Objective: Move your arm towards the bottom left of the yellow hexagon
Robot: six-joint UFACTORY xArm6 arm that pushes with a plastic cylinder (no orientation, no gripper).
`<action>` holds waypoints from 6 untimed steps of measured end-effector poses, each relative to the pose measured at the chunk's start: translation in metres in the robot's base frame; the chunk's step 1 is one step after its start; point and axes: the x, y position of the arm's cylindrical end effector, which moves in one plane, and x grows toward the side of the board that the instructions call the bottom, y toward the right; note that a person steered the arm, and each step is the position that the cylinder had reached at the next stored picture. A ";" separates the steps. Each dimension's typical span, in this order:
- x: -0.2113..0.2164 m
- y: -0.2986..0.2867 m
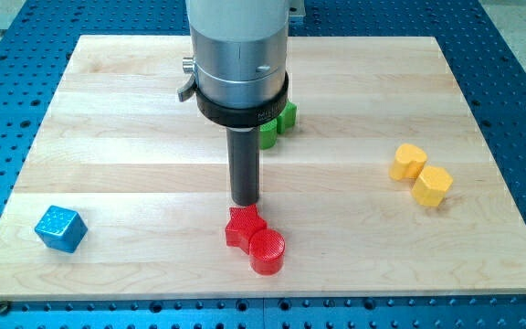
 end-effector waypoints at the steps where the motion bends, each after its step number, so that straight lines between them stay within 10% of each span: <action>1: 0.001 0.008; 6: 0.042 0.148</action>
